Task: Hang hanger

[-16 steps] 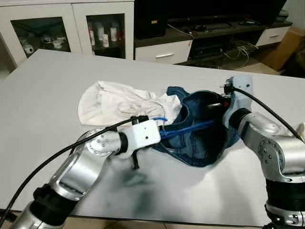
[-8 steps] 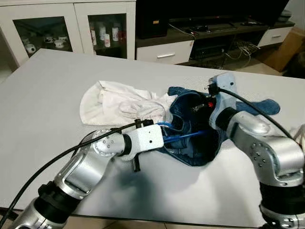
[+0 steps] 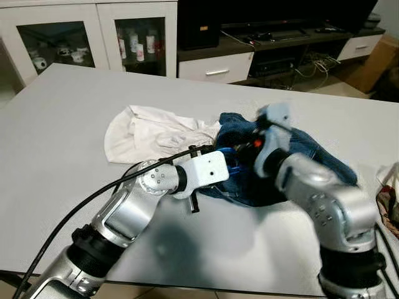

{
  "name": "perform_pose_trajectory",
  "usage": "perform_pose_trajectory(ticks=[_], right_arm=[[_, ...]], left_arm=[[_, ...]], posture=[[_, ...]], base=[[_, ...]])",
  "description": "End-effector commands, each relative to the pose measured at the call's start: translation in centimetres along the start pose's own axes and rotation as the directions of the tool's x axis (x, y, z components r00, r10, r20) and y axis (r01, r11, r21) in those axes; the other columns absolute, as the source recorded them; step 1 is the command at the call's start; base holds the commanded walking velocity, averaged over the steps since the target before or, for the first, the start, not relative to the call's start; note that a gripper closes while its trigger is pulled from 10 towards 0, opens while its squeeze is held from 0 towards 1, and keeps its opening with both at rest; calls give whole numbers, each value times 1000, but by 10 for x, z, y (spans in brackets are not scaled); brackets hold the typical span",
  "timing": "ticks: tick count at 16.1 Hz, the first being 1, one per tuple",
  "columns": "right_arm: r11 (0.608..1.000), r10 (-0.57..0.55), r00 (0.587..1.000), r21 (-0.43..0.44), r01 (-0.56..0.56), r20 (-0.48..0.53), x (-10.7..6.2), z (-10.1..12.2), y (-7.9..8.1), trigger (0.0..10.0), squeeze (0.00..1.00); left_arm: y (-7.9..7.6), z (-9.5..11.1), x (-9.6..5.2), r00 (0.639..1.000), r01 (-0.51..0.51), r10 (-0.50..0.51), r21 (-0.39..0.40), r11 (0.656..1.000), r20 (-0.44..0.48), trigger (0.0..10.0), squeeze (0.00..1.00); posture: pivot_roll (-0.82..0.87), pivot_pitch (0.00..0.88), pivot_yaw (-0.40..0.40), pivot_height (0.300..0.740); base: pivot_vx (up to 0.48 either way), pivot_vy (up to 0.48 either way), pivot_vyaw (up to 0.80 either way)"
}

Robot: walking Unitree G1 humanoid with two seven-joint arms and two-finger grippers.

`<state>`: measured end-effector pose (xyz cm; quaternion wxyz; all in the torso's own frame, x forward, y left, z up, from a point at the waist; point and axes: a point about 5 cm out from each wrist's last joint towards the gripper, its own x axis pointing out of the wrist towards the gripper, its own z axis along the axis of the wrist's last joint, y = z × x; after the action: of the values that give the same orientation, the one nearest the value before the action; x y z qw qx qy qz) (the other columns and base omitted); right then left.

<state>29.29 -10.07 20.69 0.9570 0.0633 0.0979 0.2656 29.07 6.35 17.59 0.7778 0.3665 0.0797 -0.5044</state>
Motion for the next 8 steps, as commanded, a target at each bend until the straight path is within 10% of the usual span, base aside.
perform_pose_trajectory(ticks=[1,6,8], right_arm=[[1000,-4,1000,2,4,-10,1,-2,1,0,0],[1000,29,999,9,-29,-43,-2,-9,8,0,0],[984,146,988,-93,-151,-56,-18,-7,15,7922,0]], left_arm=[[1,15,3,998,14,-16,35,999,59,10000,0],[4,22,7,997,1,-7,75,997,82,10000,0],[5,16,6,998,4,-9,86,996,61,10000,0]], posture=[[-9,39,-71,740],[-14,32,-61,740],[-21,30,-55,740]], base=[[0,0,0],[0,0,0],[0,0,0]])
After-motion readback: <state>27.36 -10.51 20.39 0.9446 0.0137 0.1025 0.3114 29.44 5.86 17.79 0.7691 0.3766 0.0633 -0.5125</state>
